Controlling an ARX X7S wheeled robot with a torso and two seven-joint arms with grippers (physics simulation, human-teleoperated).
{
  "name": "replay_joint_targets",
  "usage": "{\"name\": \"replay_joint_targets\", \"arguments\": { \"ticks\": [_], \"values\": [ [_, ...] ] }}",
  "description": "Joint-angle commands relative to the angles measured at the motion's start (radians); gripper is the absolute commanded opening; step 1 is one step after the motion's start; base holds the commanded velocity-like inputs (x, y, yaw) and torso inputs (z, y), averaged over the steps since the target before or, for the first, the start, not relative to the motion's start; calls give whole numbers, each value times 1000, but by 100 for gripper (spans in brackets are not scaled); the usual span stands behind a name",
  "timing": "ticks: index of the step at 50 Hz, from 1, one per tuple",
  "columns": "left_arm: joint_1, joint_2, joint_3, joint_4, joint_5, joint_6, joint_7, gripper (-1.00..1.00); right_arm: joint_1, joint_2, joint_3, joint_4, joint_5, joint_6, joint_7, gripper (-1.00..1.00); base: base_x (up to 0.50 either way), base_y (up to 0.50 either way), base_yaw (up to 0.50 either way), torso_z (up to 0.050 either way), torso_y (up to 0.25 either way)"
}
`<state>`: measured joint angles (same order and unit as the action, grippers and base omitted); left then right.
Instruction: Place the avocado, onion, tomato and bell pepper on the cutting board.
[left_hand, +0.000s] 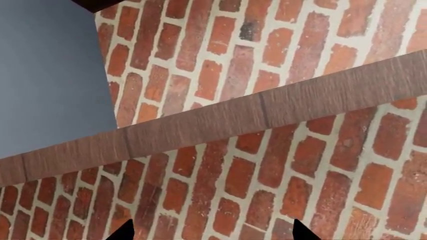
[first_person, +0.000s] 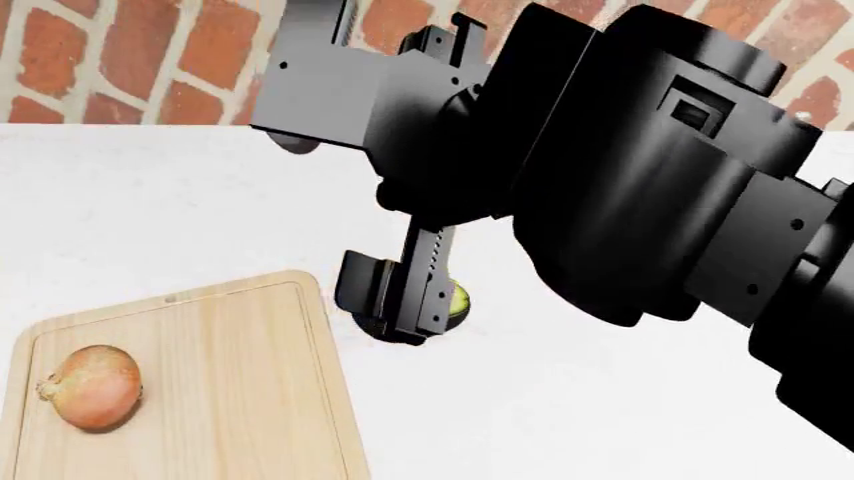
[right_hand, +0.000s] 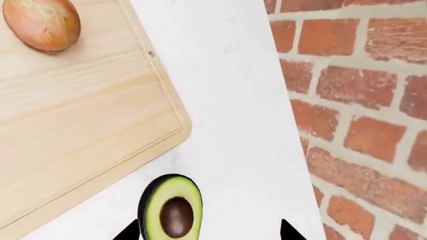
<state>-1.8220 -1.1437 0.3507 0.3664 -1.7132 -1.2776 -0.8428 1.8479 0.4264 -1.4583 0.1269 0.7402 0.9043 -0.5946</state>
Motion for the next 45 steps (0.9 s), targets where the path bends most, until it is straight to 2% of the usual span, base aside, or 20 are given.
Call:
{"name": "replay_joint_targets", "arguments": {
  "ticks": [1,14,45],
  "values": [
    [-5,31,-6,-1,35,4,26,100,-42,-40,1,82,-70,-42,-36,100,0,0,0,0,0],
    [2,53,13,-4,56,10,32,100,-121,-77,17,119,-60,-70,5,100,0,0,0,0,0],
    [-1,41,24,-1,54,19,36,100,-243,-127,57,199,-22,-90,64,100,0,0,0,0,0]
  ]
}}
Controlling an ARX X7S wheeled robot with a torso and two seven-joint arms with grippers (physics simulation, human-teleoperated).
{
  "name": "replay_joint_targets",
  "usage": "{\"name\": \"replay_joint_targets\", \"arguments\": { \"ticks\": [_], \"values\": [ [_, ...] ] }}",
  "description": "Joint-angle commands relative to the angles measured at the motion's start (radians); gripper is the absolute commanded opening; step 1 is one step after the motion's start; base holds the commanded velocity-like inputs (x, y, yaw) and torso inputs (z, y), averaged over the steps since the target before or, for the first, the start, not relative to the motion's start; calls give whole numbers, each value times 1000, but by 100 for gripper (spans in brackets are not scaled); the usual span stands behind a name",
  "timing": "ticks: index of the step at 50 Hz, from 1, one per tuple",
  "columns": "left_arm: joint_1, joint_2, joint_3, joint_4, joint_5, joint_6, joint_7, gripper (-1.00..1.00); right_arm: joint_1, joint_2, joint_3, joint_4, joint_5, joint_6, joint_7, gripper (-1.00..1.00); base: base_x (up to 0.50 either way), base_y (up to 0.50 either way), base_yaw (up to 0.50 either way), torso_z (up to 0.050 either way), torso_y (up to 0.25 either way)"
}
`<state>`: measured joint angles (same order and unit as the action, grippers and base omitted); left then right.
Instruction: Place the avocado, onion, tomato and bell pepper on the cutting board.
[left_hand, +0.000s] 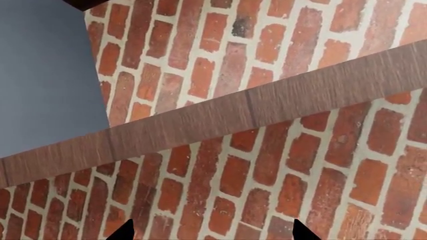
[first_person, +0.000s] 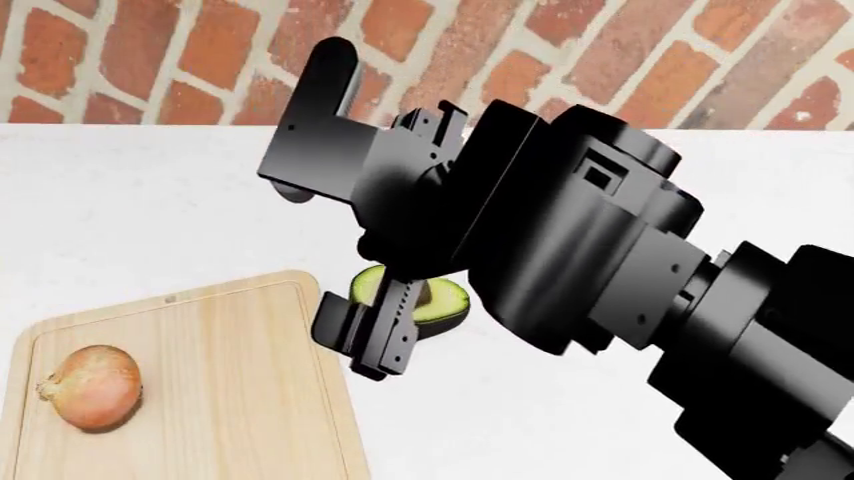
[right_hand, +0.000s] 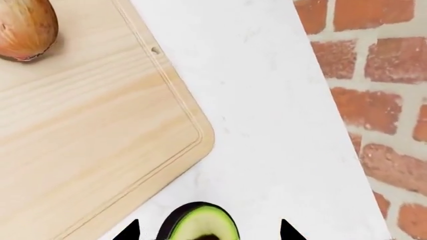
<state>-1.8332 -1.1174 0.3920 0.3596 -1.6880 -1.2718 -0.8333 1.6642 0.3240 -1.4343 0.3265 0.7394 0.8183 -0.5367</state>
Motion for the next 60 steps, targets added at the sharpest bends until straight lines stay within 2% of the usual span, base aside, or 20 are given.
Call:
{"name": "replay_joint_targets", "arguments": {
  "ticks": [1,44,45,60],
  "values": [
    [8,16,-17,5,28,12,26,100,-65,-21,30,-3,-23,-4,9,100,0,0,0,0,0],
    [9,2,-7,16,-1,26,4,100,-184,22,17,48,-36,-28,66,100,0,0,0,0,0],
    [10,4,-7,16,-1,28,4,100,-185,19,17,54,-37,-32,65,-100,0,0,0,0,0],
    [-14,8,2,8,-12,20,-7,100,-92,58,5,-36,-41,24,43,-100,0,0,0,0,0]
  ]
}}
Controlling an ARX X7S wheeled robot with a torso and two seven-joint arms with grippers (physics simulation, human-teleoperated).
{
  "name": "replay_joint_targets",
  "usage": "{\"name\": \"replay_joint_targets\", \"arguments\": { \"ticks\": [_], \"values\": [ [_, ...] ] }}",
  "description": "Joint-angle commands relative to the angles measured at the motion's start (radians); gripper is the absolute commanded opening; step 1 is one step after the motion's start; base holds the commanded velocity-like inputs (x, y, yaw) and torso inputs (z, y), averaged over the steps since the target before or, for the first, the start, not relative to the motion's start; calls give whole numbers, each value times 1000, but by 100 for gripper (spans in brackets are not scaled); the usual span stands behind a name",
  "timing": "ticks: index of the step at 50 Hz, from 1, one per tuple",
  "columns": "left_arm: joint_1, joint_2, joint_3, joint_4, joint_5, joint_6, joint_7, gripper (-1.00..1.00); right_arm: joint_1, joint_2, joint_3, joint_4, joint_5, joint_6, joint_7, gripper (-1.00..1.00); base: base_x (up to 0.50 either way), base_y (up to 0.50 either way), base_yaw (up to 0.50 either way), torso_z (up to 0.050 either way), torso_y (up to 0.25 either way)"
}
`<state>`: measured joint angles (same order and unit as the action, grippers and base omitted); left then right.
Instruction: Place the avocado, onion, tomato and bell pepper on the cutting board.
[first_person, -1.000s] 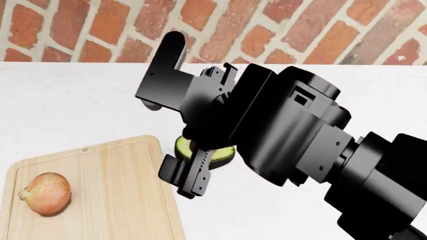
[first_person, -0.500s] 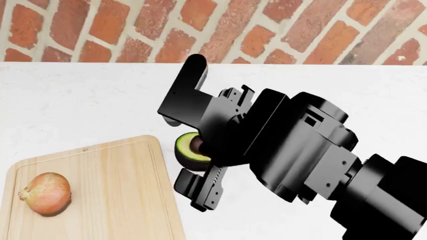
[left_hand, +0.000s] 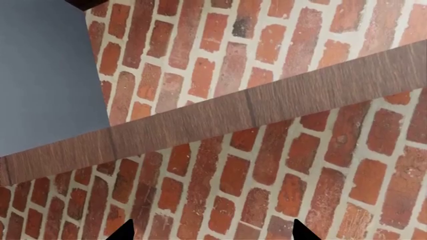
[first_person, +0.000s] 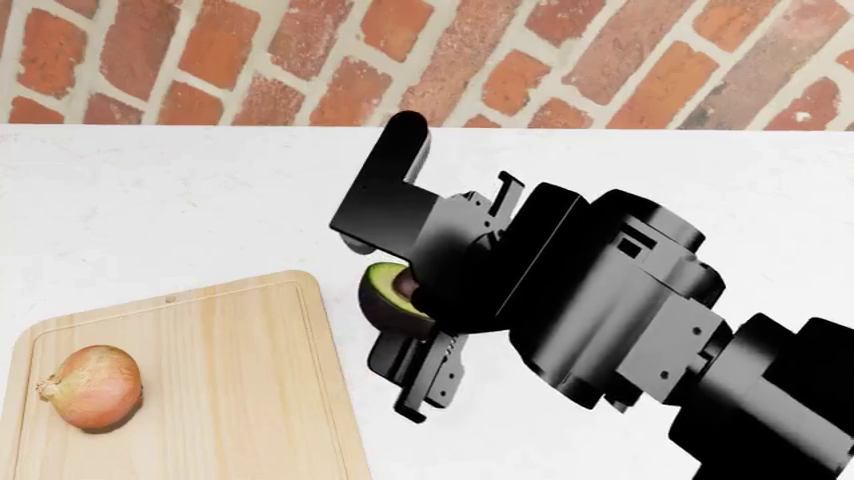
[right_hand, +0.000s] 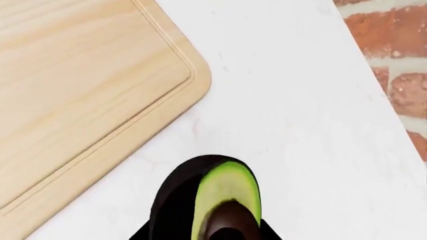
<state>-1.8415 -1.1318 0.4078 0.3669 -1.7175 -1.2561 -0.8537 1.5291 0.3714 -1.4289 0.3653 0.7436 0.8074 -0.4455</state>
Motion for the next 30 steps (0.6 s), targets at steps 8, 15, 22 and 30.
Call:
{"name": "replay_joint_targets", "arguments": {
  "ticks": [8,15,22,30],
  "values": [
    [-22,28,-10,-3,8,0,7,100,123,84,25,-359,14,108,-31,-100,0,0,0,0,0],
    [-35,22,-9,-5,-1,-6,2,100,161,61,29,-398,17,111,-47,-100,0,0,0,0,0],
    [-30,10,-12,0,-4,-2,4,100,166,-3,35,-370,3,83,-49,-100,0,0,0,0,0],
    [-30,-5,-16,-1,-3,0,10,100,159,-82,14,-279,-44,32,-64,-100,0,0,0,0,0]
  ]
}}
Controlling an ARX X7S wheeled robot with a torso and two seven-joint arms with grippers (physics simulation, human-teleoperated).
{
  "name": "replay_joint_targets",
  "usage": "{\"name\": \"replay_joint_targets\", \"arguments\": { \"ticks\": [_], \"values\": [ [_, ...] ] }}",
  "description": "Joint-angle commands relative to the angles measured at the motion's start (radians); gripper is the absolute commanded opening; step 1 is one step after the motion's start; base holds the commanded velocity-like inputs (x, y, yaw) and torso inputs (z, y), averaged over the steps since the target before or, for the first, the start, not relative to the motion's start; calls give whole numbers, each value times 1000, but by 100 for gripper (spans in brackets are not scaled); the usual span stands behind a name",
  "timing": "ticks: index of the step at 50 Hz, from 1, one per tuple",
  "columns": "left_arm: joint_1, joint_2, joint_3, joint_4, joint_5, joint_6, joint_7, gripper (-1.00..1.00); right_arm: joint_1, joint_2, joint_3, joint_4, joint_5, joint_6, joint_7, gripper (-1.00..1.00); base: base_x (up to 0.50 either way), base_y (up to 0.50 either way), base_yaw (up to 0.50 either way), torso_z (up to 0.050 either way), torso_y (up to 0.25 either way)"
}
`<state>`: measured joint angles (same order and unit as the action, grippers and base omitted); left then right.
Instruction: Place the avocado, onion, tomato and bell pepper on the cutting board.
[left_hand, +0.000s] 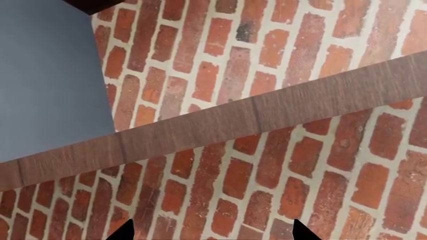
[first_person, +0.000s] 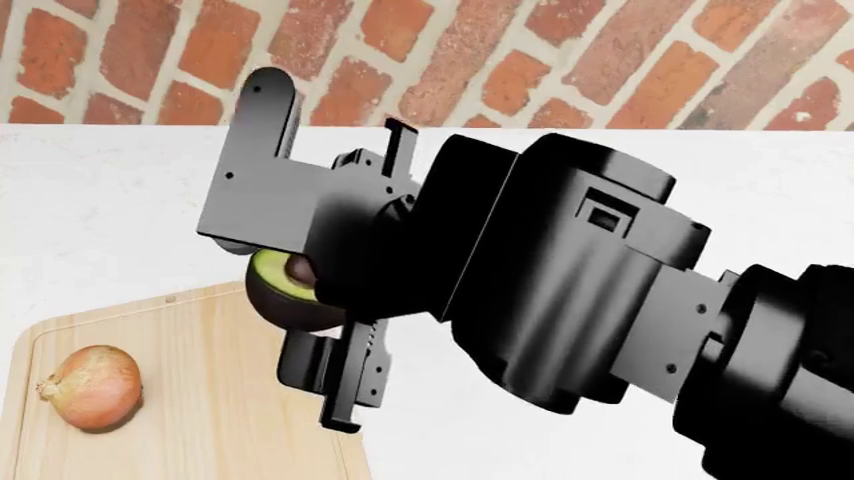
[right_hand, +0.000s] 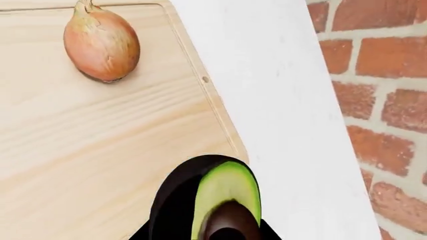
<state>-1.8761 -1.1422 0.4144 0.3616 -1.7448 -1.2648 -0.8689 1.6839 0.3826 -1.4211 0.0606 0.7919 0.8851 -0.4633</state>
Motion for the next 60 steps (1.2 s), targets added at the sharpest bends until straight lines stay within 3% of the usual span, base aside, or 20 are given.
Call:
{"name": "replay_joint_targets", "arguments": {
  "ticks": [1,16,42,43,60],
  "values": [
    [4,4,-23,4,22,9,25,100,-1,-106,-1,47,-104,-57,-49,-100,0,0,0,0,0],
    [7,-18,-27,9,16,13,28,100,-45,-228,-13,141,-134,-102,-32,-100,0,0,0,0,0],
    [3,-40,-30,22,-11,13,22,100,-129,-255,-8,182,-147,-137,32,-100,0,0,0,0,0],
    [1,-42,-30,22,-11,12,23,100,-123,-252,-4,174,-143,-134,30,100,0,0,0,0,0],
    [-22,-24,-23,6,5,7,34,100,19,-184,15,24,-111,-56,-9,100,0,0,0,0,0]
  ]
}}
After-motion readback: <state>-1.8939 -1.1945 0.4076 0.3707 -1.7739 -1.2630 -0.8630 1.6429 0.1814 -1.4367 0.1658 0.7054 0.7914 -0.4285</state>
